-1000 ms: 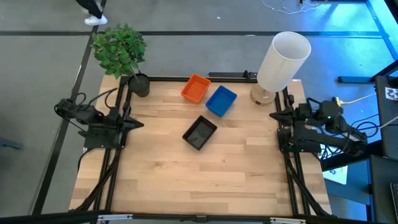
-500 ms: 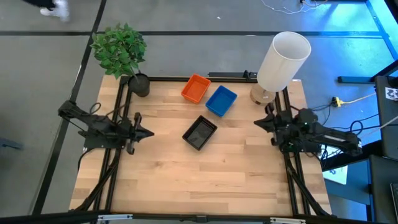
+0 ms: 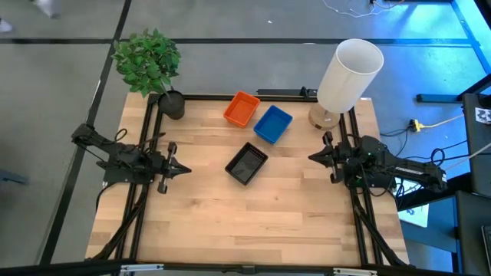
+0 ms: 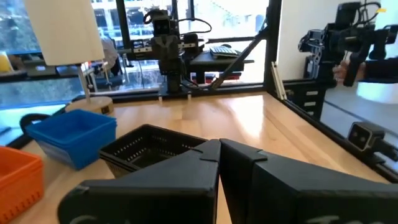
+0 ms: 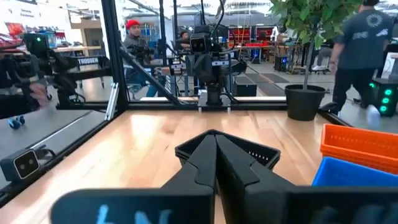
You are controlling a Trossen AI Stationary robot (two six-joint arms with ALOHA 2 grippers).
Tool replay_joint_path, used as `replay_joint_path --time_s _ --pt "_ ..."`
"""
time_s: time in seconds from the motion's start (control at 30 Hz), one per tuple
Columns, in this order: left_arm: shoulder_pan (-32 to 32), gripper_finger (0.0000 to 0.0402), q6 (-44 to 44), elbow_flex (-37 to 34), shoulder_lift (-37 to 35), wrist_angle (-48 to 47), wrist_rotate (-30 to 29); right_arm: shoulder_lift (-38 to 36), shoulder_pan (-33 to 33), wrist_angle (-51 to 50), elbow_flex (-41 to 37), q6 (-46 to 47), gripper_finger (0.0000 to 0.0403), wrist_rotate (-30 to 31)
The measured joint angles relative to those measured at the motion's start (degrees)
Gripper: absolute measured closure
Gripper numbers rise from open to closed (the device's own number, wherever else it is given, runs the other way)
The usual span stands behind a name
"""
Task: Stack baskets by color
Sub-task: Return to Home Position
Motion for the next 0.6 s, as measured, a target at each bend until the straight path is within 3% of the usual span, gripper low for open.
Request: replay_joint_path --time_s 0.6 --pt "0.0 0.0401 1.7 0.0 0.0 -0.2 -0.5 0.0 0.0 -0.3 0.0 0.0 0.0389 -0.1"
